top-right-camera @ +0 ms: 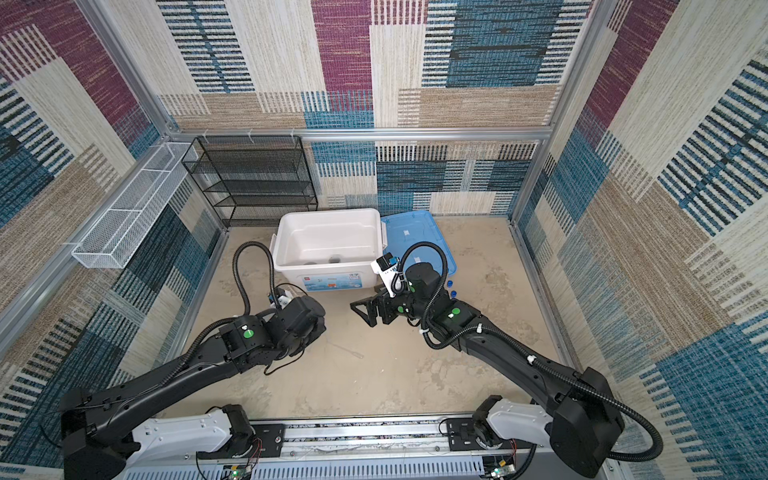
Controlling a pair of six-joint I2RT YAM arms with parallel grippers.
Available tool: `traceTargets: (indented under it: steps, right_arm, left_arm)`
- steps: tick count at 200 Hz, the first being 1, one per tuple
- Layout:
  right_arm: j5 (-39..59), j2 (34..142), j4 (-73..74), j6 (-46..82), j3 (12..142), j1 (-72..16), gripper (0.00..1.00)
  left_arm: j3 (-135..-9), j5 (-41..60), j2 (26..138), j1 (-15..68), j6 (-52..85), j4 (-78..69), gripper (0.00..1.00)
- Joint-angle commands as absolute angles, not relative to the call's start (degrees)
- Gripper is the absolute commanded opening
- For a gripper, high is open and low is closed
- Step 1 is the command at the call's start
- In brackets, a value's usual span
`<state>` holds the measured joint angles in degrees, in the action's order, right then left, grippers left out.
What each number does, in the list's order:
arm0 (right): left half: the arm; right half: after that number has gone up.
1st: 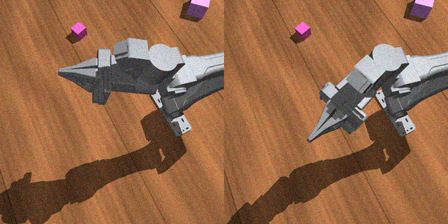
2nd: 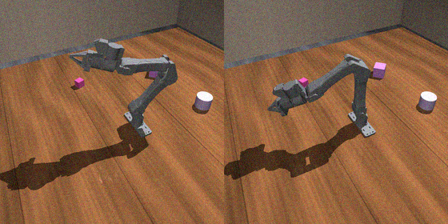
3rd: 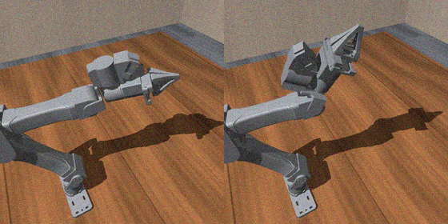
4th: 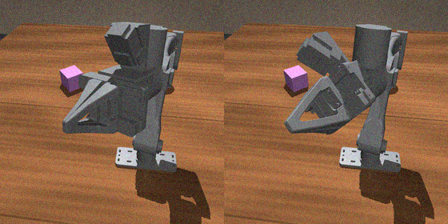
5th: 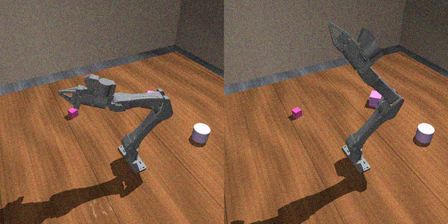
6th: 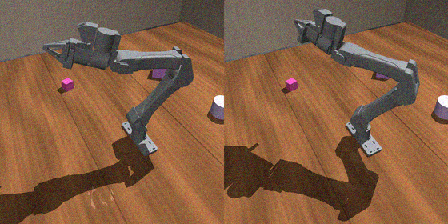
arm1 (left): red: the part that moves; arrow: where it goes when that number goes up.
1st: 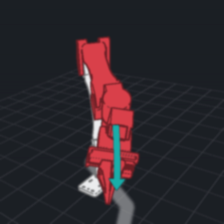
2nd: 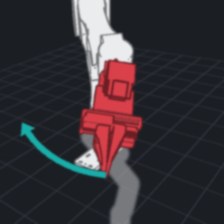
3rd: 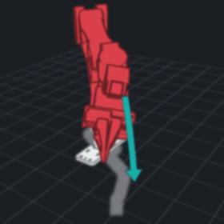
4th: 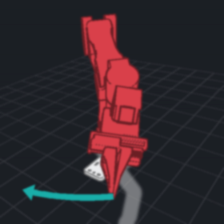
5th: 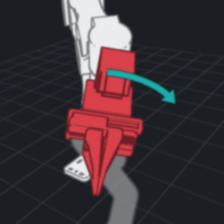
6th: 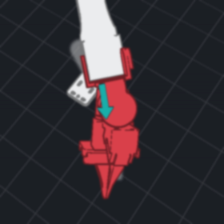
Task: Organize the chemistry lab equipment
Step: 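Lift the dropper and carry it over the bin with the left gripper, then lower the dropper into the bin with the left gripper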
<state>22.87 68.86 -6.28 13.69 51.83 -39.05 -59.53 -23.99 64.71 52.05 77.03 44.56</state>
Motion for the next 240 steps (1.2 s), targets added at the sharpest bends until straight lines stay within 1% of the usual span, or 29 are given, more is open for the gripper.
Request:
traceTargets:
  steps: [1, 24, 51, 77, 93, 113, 157, 187, 199, 217, 240]
  right_arm:
    - [18.01, 69.74, -3.81, 13.91, 54.87, -39.11, 0.99]
    - [15.87, 71.68, -4.97, 13.06, 59.76, -39.02, 0.99]
    - [15.81, 73.45, -5.91, 12.41, 64.20, -38.35, 0.99]
    - [14.86, 74.47, -7.06, 11.83, 67.50, -36.56, 0.99]
    - [15.15, 74.79, -7.08, 12.26, 68.32, -34.59, 0.99]
    - [13.01, 75.41, -6.86, 12.99, 68.63, -32.63, 0.99]
    - [11.22, 79.31, -9.34, 12.99, 70.94, -28.78, 0.99]
    - [14.74, 80.94, -8.33, 13.59, 71.09, -26.02, 0.99]
    - [16.99, 81.87, -7.75, 13.51, 71.14, -25.05, 0.99]
    - [18.56, 84.41, -9.57, 12.88, 73.10, -24.22, 0.99]
    - [19.68, 86.51, -10.27, 11.83, 74.00, -23.99, 0.99]
  left_arm:
    - [-63.03, -23.23, 64.90, 49.50, 61.59, 41.89, 0.04]
    - [-68.37, -15.90, 67.76, 44.99, 53.49, 38.07, 0.03]
    - [-77.54, -8.51, 74.19, 41.64, 45.45, 38.49, 0.03]
    - [-84.53, -4.80, 79.81, 40.49, 39.48, 38.19, 0.03]
    - [-88.18, -2.48, 83.03, 39.53, 37.58, 37.97, 0.03]
    - [-92.59, 0.97, 87.64, 38.01, 35.94, 37.94, 0.03]
    - [-102.40, 11.30, 99.13, 34.27, 31.11, 37.24, 0.02]
    - [-111.21, 16.05, 108.66, 31.76, 29.77, 40.50, 0.00]
    - [-114.83, 15.86, 111.81, 31.47, 28.51, 42.52, 0.00]
    - [-117.86, 14.89, 116.04, 30.92, 27.29, 43.96, 0.00]
    - [-120.16, 18.11, 120.76, 29.38, 27.65, 44.23, 0.00]
